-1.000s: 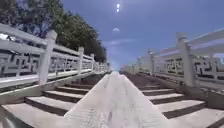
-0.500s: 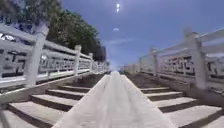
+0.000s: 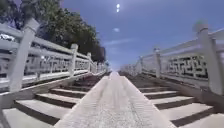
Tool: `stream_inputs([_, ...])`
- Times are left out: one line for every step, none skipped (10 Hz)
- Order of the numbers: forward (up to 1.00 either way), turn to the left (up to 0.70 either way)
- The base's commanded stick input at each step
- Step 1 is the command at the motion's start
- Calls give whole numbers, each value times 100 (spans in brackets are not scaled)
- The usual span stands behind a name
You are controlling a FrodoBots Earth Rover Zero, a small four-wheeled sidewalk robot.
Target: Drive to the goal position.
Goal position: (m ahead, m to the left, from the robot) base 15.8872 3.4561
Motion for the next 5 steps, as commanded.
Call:
stream_inputs([70,0])
stream_inputs([70,0])
stream_inputs([70,0])
stream_inputs([70,0])
stream_inputs([70,0])
